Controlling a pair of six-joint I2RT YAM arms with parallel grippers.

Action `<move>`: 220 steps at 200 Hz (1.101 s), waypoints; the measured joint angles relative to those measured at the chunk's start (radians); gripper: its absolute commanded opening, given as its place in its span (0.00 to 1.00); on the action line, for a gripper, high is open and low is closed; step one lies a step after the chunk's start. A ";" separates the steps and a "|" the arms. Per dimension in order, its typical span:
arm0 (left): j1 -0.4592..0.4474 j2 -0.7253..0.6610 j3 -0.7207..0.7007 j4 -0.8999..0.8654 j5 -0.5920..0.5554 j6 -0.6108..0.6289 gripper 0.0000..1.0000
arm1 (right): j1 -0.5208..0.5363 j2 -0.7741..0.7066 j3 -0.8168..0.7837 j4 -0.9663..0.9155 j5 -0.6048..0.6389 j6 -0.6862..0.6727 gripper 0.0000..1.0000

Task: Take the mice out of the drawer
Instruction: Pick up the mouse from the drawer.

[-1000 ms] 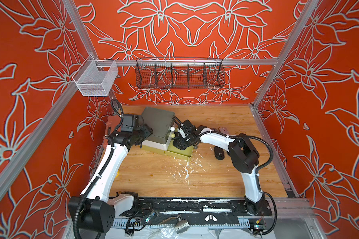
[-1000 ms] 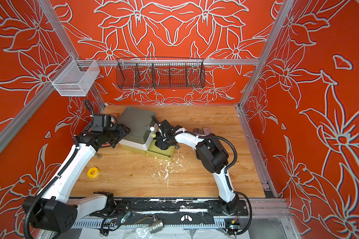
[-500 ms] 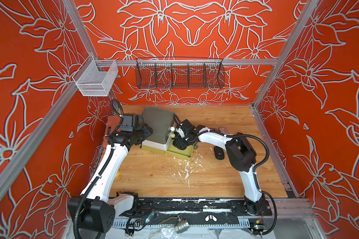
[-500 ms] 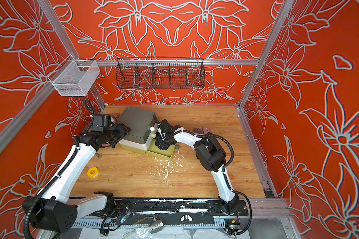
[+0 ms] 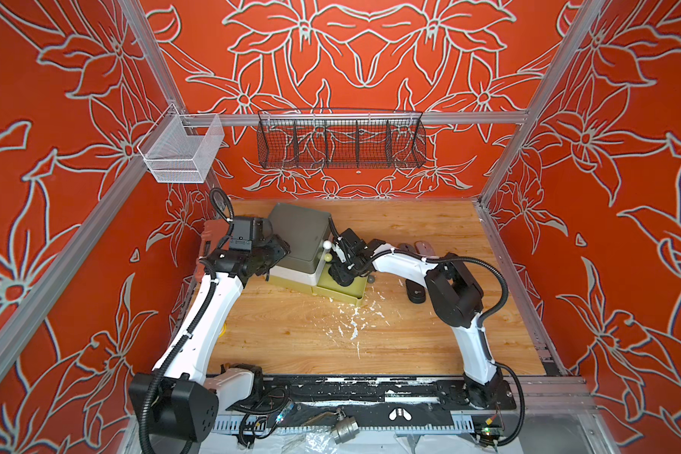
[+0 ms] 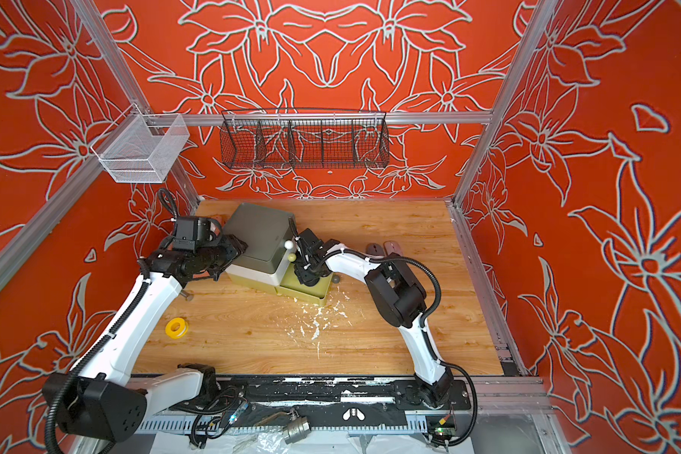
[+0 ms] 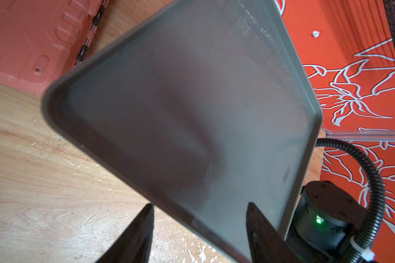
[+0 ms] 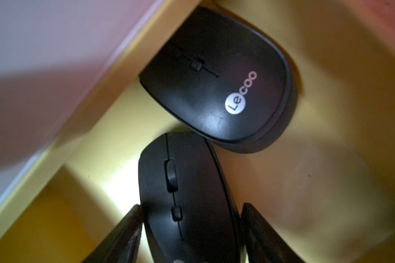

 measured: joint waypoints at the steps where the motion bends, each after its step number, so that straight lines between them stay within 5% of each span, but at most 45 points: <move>1: 0.000 0.000 0.000 0.000 0.000 0.000 0.62 | 0.000 0.000 0.000 0.000 0.000 0.001 0.69; 97: 0.000 0.000 0.000 0.000 0.000 -0.006 0.62 | 0.022 0.017 0.006 -0.042 0.061 0.092 0.75; 220: 0.000 -0.004 0.000 0.000 0.000 -0.009 0.62 | 0.024 0.014 0.021 -0.078 0.089 0.214 0.58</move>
